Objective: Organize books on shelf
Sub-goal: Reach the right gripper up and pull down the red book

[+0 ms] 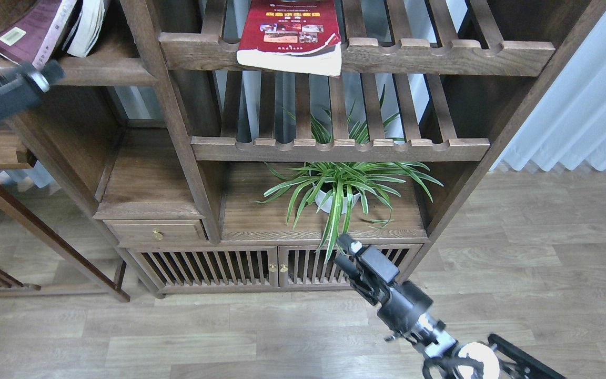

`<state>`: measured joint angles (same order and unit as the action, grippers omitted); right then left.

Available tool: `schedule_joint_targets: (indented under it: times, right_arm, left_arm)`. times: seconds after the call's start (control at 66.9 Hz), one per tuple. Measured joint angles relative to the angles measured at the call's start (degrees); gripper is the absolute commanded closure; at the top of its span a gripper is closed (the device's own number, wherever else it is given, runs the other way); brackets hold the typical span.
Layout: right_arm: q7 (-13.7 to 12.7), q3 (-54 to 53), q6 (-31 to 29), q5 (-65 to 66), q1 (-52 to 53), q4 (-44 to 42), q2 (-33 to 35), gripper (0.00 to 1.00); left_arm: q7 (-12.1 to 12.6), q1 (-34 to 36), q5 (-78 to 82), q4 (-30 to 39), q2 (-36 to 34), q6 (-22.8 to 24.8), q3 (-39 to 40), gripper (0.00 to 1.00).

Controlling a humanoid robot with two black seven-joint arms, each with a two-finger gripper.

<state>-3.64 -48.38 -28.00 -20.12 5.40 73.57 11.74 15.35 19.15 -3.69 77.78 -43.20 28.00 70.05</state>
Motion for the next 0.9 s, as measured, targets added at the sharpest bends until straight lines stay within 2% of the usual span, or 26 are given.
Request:
schedule_joint_targets:
  times: [0.404, 0.538, 0.718, 0.822, 0.897]
  right_arm:
    - [0.1, -0.6, 0.2, 0.8, 14.0, 1.0, -6.6, 0.01]
    - [1.9, -1.5, 7.1, 0.8, 19.7, 0.8, -8.6, 0.01]
    - [2.4, -3.3, 18.4, 0.8, 24.3, -0.7, -10.9, 0.01]
    - [2.5, -4.8, 21.1, 0.8, 26.5, -2.4, -11.6, 0.01]
    - [2.5, -6.0, 21.6, 0.8, 27.8, -3.5, -11.7, 0.01]
  left_arm:
    - [0.2, -8.7, 0.9, -0.9, 9.4, 0.0, 4.9, 0.08]
    - [0.2, -9.5, 1.5, -1.4, 10.5, 0.0, 5.4, 0.07]
    - [0.2, -9.9, 2.5, -1.4, 12.0, 0.0, 5.5, 0.07]
    - [0.2, -9.9, 2.7, -1.4, 12.4, 0.0, 5.5, 0.01]
    - [0.2, -9.9, 2.7, -1.4, 12.5, 0.0, 5.5, 0.01]
